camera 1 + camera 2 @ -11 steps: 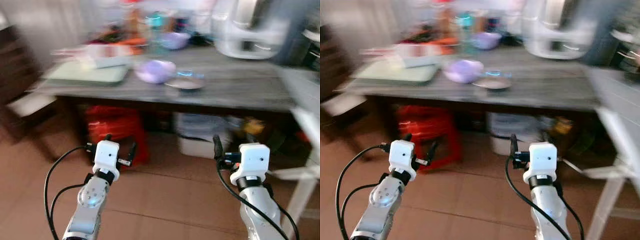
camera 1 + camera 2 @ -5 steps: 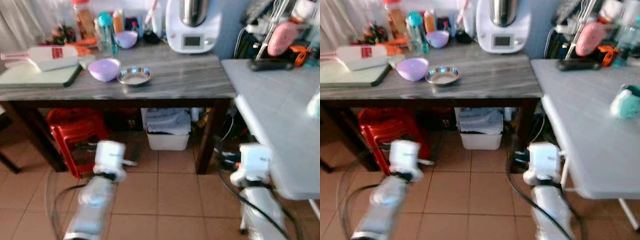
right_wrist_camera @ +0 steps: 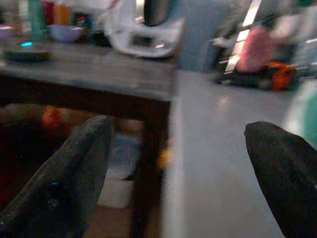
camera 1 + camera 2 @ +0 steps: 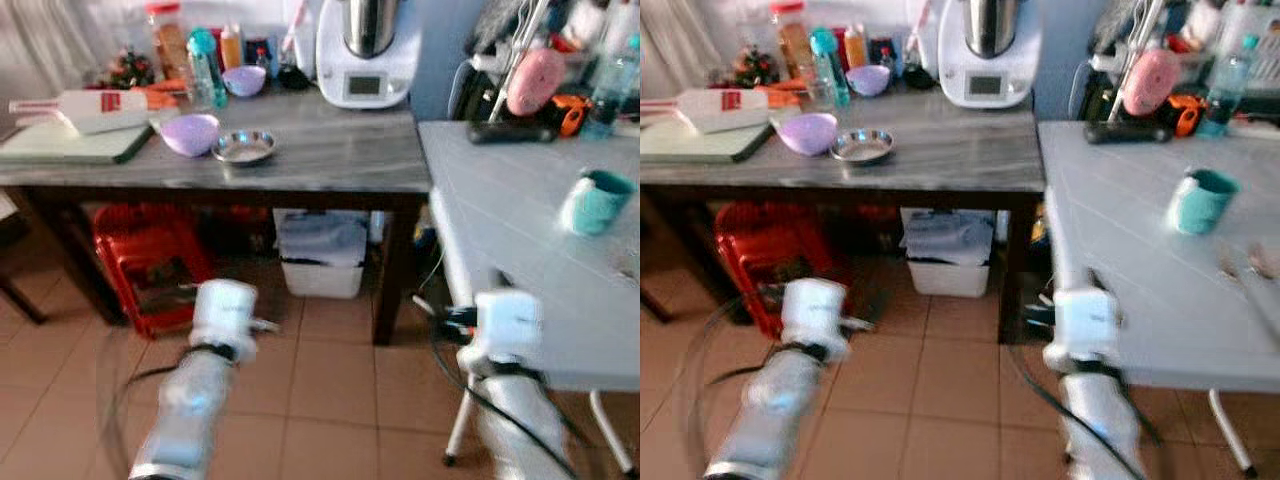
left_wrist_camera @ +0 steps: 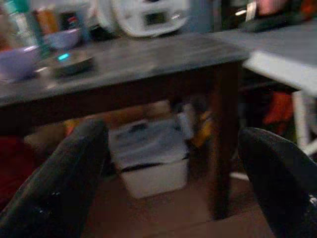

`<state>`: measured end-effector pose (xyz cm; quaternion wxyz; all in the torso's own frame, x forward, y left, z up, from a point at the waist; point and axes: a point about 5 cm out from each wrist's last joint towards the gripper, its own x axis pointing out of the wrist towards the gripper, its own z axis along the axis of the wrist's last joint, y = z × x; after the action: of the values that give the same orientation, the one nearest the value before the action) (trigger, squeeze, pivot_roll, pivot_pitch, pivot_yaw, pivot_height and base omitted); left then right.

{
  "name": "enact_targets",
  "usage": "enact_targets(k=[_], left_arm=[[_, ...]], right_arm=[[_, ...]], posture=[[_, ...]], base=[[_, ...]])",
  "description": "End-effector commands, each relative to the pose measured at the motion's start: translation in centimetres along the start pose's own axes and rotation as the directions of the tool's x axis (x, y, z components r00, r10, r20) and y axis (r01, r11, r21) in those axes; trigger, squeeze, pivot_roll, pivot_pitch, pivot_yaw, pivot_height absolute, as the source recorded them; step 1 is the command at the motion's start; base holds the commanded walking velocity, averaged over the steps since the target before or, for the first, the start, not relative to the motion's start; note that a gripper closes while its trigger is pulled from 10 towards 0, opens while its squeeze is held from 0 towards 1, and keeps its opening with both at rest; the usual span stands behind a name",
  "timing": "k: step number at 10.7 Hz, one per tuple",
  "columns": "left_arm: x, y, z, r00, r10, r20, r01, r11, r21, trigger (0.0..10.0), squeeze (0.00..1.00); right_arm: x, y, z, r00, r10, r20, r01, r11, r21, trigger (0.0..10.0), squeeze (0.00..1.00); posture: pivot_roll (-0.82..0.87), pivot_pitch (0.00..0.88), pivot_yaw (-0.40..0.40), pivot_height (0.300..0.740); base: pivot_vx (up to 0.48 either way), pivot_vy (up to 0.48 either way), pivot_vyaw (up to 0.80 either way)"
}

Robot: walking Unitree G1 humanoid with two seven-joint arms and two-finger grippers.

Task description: Setting the table

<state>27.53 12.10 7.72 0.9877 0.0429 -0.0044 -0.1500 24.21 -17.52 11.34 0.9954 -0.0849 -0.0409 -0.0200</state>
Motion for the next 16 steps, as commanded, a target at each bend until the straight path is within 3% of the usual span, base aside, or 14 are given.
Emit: enact_targets(k=[1, 11, 16], left_arm=[[-0.07, 0.90, 0.29, 1.000, 0.015, 0.002, -0.015, 1.000, 0.022, 10.0, 0.00], [0.29, 0.77, 0.49, 1.000, -0.001, 0.004, 0.001, 1.000, 0.024, 10.0, 0.00], [0.20, 0.52, 0.66, 0.997, -0.071, 0.024, 0.072, 0.997, -0.036, 10.0, 0.00]], right_arm=[[0.20, 0.55, 0.43, 1.000, 0.007, 0.015, -0.007, 1.000, 0.019, 10.0, 0.00], [0.47, 0.48, 0.41, 1.000, 0.005, 0.015, -0.005, 1.000, 0.018, 10.0, 0.00], [0.55, 0.25, 0.42, 1.000, 0.015, 0.015, -0.015, 1.000, 0.010, 10.0, 0.00]], posture=[[0.04, 0.000, 0.051, 0.740], [0.04, 0.000, 0.063, 0.740], [0.04, 0.000, 0.057, 0.740]], base=[[0.000, -0.371, 0.00], [0.000, -0.357, 0.00], [0.000, 0.000, 0.00]])
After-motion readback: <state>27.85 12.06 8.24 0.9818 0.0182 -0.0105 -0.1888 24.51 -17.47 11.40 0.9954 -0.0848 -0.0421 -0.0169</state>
